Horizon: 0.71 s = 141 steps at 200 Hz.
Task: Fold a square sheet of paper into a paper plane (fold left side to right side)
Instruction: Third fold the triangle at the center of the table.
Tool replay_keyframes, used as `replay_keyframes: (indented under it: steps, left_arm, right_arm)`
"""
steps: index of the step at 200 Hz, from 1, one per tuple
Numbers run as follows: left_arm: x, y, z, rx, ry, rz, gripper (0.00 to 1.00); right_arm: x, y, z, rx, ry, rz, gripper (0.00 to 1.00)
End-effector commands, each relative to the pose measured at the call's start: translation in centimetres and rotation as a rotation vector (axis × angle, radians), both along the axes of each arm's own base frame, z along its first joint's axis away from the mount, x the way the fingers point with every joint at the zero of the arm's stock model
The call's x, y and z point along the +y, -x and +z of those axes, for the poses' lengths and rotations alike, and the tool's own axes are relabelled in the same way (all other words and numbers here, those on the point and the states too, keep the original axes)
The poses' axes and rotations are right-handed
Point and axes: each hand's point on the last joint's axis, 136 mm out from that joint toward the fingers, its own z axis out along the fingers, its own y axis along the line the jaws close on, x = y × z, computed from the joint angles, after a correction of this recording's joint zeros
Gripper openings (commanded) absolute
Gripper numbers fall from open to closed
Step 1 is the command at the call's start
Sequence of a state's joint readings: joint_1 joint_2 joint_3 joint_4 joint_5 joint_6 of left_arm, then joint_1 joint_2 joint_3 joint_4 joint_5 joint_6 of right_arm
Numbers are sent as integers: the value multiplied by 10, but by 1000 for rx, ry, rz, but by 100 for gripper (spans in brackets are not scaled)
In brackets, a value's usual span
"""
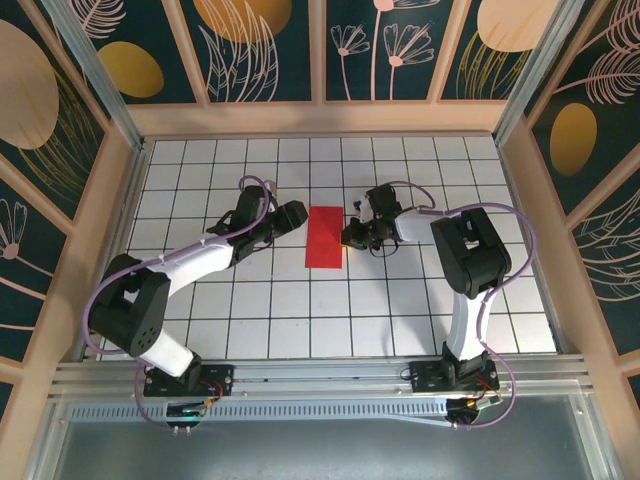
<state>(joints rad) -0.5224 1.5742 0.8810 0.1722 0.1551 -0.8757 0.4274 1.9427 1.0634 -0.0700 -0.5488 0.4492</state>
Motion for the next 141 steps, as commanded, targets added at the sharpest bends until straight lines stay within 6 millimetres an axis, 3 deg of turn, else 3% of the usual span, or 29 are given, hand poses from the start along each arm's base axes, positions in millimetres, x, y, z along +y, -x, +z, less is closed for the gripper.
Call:
replay_keyframes:
  steps: [1,41,141]
  left_arm:
    - [-6,5,-14,48,-22,-64,57]
    - [-18,17,-43,147,1,-132,42]
    - [-29,19,-88,263,-35,-174,33]
  right_arm:
    - [-10,1,-18,13,99,5,0]
    - [-15,4,-25,22,137,11,0]
    - [-14,7,-33,27,199,34,0]
